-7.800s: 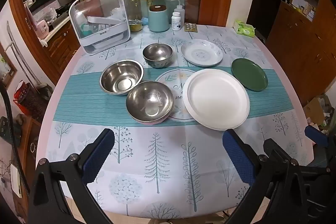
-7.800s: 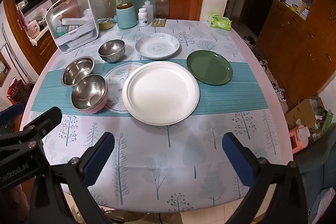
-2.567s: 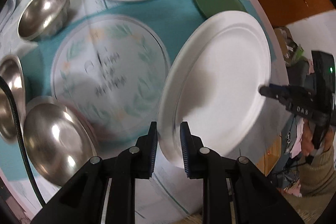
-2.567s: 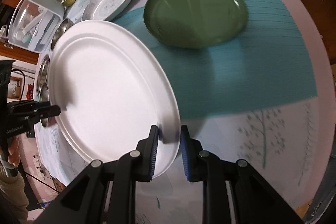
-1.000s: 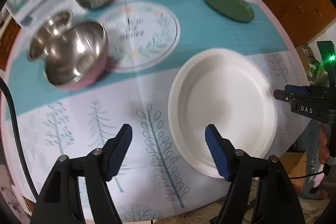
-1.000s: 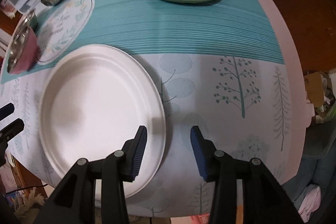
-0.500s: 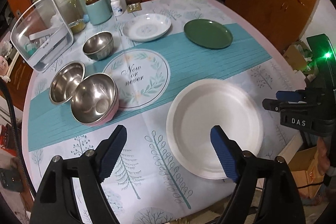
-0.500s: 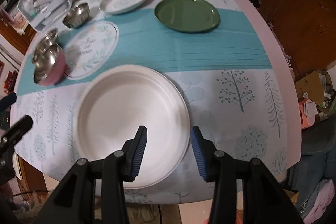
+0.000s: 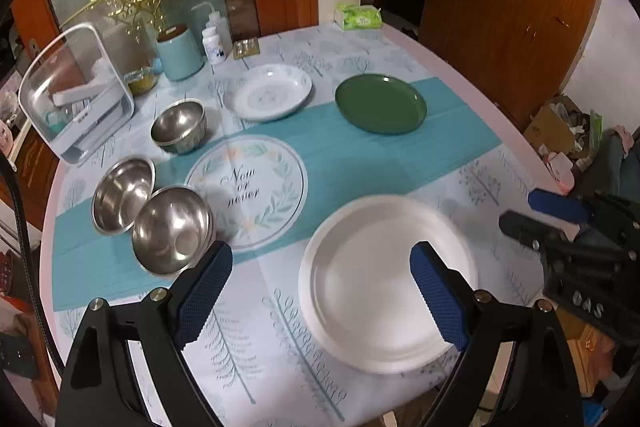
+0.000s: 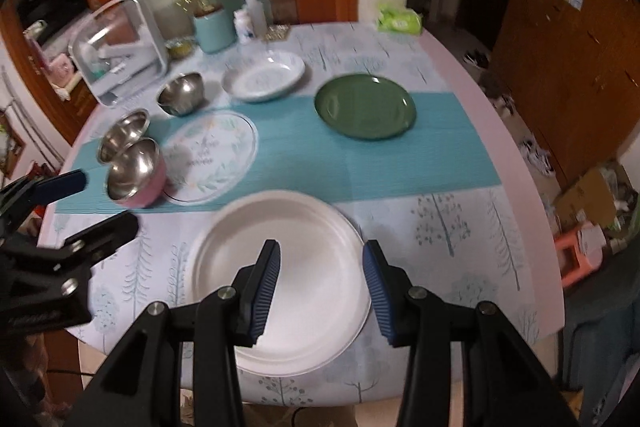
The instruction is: Organize plates and bowls
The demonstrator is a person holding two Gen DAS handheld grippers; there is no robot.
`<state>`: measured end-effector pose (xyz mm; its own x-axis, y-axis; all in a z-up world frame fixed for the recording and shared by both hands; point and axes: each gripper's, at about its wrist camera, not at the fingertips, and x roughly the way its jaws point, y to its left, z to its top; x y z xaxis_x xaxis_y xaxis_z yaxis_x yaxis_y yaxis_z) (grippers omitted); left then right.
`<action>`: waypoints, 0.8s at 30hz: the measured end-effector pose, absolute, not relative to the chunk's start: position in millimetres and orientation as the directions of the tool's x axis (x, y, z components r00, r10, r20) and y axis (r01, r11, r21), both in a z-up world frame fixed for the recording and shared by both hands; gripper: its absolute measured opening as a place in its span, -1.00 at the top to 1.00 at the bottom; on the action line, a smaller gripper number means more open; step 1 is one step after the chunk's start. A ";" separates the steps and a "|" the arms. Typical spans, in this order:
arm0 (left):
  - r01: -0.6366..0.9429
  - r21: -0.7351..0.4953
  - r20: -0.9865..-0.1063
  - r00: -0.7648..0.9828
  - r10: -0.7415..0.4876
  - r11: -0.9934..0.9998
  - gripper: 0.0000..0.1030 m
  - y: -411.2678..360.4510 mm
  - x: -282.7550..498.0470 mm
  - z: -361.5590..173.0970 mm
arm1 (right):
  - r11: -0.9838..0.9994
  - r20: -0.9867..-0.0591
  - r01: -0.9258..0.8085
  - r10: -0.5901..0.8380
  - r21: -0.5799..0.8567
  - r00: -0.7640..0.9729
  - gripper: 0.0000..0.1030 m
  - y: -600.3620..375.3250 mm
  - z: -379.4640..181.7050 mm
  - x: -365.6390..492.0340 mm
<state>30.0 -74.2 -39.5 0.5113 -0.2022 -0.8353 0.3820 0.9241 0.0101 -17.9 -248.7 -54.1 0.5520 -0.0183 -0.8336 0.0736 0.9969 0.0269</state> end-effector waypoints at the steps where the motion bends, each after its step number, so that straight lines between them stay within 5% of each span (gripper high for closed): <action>1: 0.378 0.015 -0.832 0.519 -0.198 0.926 -0.74 -78.4 33.4 -36.9 | 0.997 -0.830 0.064 -0.009 0.032 0.558 0.16 -250.9 -51.5 -17.9; 12: 0.256 0.050 -0.821 0.561 -0.106 0.965 -0.74 -129.7 110.9 -26.8 | 0.997 -0.827 -0.076 0.049 0.008 0.560 0.15 -297.4 -39.1 47.1; 24: 0.218 0.030 -0.849 0.521 -0.090 0.976 -0.74 -193.0 238.3 -65.2 | 0.998 -0.885 -0.033 0.071 0.063 0.460 0.15 -393.8 -74.8 185.1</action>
<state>238.3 -193.0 -65.2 0.5212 -0.0904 -0.8486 0.2176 0.9756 0.0297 185.1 -393.8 -74.8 0.4604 0.0706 -0.8849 -0.0326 0.9975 0.0626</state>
